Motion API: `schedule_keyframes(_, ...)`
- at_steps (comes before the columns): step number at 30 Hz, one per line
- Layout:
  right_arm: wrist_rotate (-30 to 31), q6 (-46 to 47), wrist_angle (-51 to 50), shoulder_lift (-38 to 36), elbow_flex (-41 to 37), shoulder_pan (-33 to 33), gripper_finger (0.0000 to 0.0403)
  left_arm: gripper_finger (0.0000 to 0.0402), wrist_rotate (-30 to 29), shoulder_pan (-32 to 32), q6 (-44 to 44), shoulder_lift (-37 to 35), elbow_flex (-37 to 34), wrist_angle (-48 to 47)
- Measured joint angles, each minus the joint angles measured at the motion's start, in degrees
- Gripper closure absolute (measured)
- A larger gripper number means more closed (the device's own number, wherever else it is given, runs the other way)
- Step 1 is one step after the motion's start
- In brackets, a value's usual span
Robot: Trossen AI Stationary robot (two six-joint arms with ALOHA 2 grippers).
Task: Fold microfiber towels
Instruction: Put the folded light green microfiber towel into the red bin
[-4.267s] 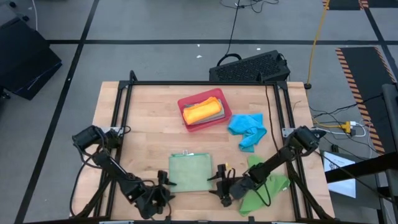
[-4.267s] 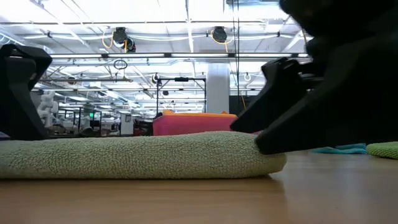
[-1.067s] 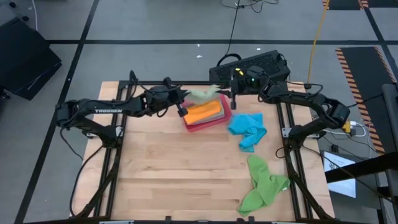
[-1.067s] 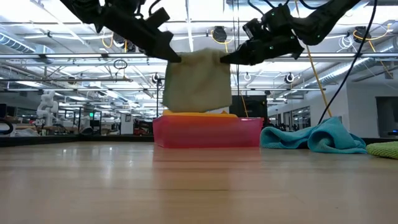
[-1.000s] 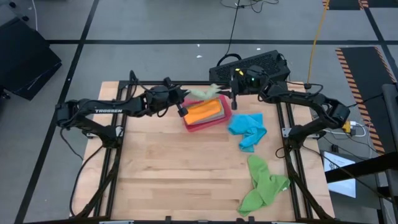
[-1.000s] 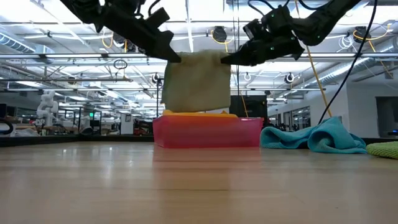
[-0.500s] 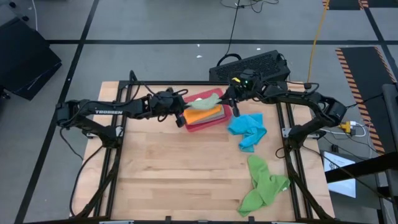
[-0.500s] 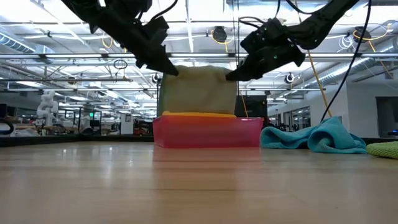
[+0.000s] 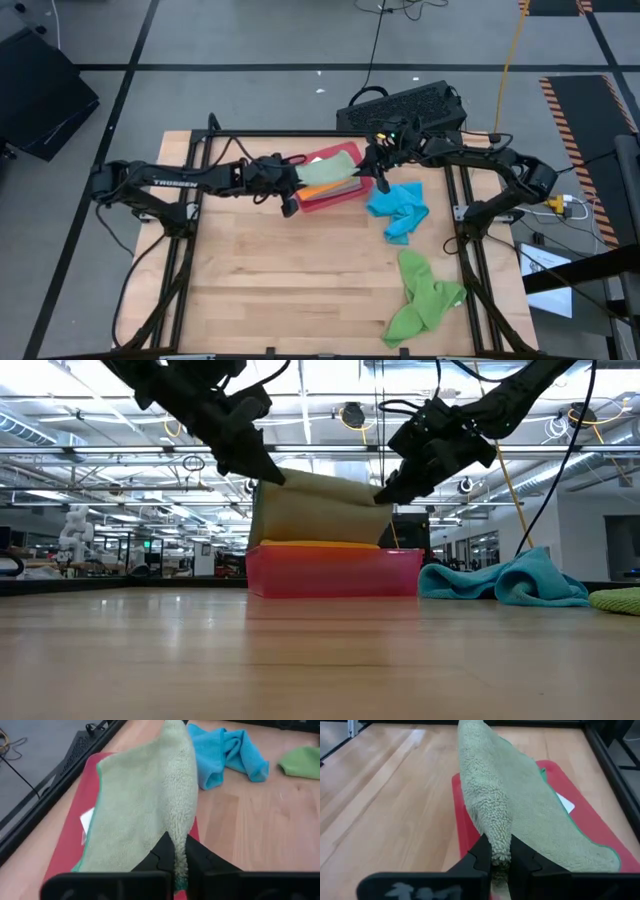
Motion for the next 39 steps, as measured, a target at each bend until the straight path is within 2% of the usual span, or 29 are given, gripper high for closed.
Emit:
schedule_keyframes(3,-0.21,1.40,-0.35,-0.02,0.00,0.00,0.0382,0.0394,0.18,-0.44,-0.75,1.40,-0.02,-0.06)
schedule_keyframes(7,-4.41,2.64,-1.53,-0.02,0.00,-0.02,0.0382,0.0380,1.85,-1.52,-2.37,2.70,-0.02,0.57)
schedule_keyframes(11,-4.40,2.38,-2.12,-0.02,0.00,-0.02,0.0382,0.0376,1.92,-2.23,-2.52,2.75,-0.02,0.80)
schedule_keyframes(17,-4.48,2.50,-1.91,-0.02,0.00,-0.76,0.0382,0.0394,1.92,-1.84,-2.22,2.72,-0.02,-1.04)
schedule_keyframes(22,-7.33,2.63,-1.76,-0.02,0.02,-1.87,0.0382,0.0380,2.23,-1.33,-2.46,2.68,0.07,-2.56)
schedule_keyframes(29,-7.41,7.14,-1.78,-0.02,0.07,-1.54,0.0382,0.0394,2.47,-0.35,-2.16,2.66,0.09,-1.79)
schedule_keyframes(35,-7.51,7.90,-7.44,-0.02,0.07,1.08,0.0382,0.0377,8.36,-1.61,-4.77,2.35,0.00,-1.77)
schedule_keyframes(39,-7.36,8.76,-4.19,-0.02,0.07,1.61,0.0382,0.0380,7.73,-1.92,-3.29,2.35,0.00,-2.02)
